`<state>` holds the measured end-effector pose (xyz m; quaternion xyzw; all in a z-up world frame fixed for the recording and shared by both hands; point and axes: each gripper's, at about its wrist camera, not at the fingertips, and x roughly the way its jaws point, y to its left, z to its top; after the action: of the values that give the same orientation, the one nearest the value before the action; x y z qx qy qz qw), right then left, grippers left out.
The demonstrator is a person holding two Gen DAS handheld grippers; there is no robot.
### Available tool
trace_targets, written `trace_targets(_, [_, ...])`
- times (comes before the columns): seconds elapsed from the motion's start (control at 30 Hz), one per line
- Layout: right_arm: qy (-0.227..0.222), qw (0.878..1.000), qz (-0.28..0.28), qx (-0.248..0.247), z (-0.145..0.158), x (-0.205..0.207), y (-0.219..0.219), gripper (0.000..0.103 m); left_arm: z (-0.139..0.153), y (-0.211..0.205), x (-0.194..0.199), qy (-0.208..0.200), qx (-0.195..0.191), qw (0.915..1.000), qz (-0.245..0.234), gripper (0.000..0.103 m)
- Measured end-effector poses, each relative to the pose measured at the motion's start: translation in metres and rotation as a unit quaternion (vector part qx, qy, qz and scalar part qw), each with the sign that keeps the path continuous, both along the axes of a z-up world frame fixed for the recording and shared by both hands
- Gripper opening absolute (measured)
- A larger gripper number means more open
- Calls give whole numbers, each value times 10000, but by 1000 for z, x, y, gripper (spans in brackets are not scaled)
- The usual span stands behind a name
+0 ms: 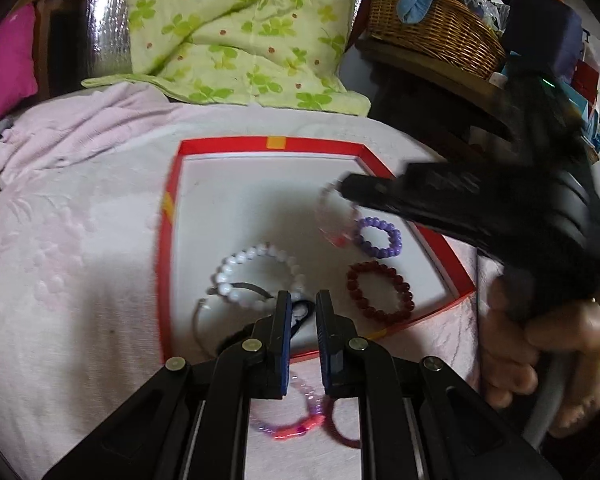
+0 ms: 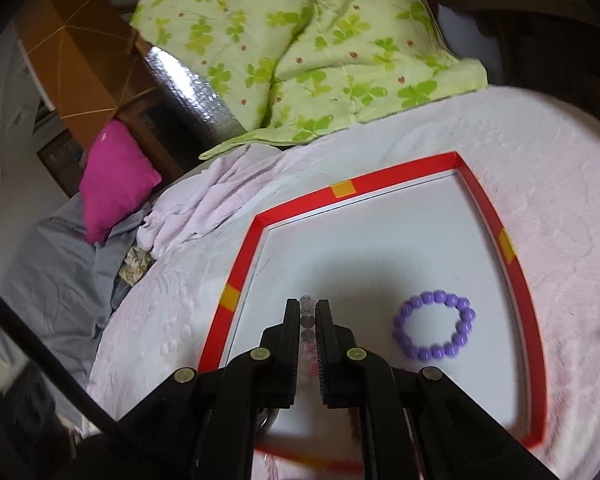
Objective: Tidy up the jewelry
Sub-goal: 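Carry the black carabiner into the tray with the left tool while the right tool carries the pink bracelet, then withdraw both open tools from the tray toward the last two bracelets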
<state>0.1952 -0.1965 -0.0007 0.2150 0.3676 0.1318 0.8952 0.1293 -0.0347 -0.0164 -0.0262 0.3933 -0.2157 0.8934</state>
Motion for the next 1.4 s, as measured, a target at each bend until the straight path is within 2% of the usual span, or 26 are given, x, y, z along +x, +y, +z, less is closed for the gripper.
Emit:
trace_targets(0.2, [208, 9989, -206, 367, -11, 33, -11, 11, -2, -11, 0, 68, 66, 9999, -76, 15])
trace_targets(0.23, [264, 9986, -295, 362, -13, 35, -13, 12, -1, -9, -1, 15, 98, 9999, -70, 19])
trace_targets(0.27, [369, 9980, -335, 388, -17, 36, -17, 14, 1, -6, -2, -45, 143, 9999, -36, 28])
trace_targets(0.33, [512, 9966, -408, 495, -21, 36, -25, 24, 5, 3, -4, -190, 243, 9995, 112, 39])
trace_targets(0.37, [524, 9964, -473, 474, -22, 32, -29, 29, 6, 7, -5, -234, 274, 9992, 178, 39])
trace_targets(0.43, [462, 9973, -468, 315, -18, 27, -31, 29, 9, 17, -5, -260, 281, 9988, 304, 40])
trace_targets(0.53, [251, 9989, -395, 50, -7, 11, -32, 29, 11, 32, -8, -297, 456, 9965, 630, 51])
trace_targets(0.63, [58, 9992, -364, -145, 4, -8, -31, 29, 9, 45, -10, -308, 711, 9930, 893, 54])
trace_targets(0.7, [18, 9993, -325, -204, 8, -18, -30, 29, 7, 53, -12, -252, 819, 9907, 1060, 59])
trace_targets(0.87, [48, 9992, -169, -350, 11, -41, -23, 29, 3, 65, -23, -184, 1173, 9846, 1284, 59])
trace_targets(1.03, [84, 9987, 45, -504, 12, -63, -14, 29, 0, 67, -34, -88, 1205, 9855, 1195, 62])
trace_targets(1.17, [283, 9982, 161, -512, 6, -86, -13, 30, -4, 69, -41, -64, 1349, 9843, 1139, 63])
trace_targets(1.23, [416, 9974, 230, -539, 0, -97, -11, 34, -7, 72, -44, -34, 1407, 9835, 1133, 63])
trace_targets(1.3, [559, 9960, 291, -630, -6, -106, -10, 44, -9, 75, -46, 10, 1451, 9832, 1108, 63])
trace_targets(1.4, [759, 9925, 482, -826, -17, -113, -3, 46, -13, 76, -50, 51, 1566, 9822, 1038, 63])
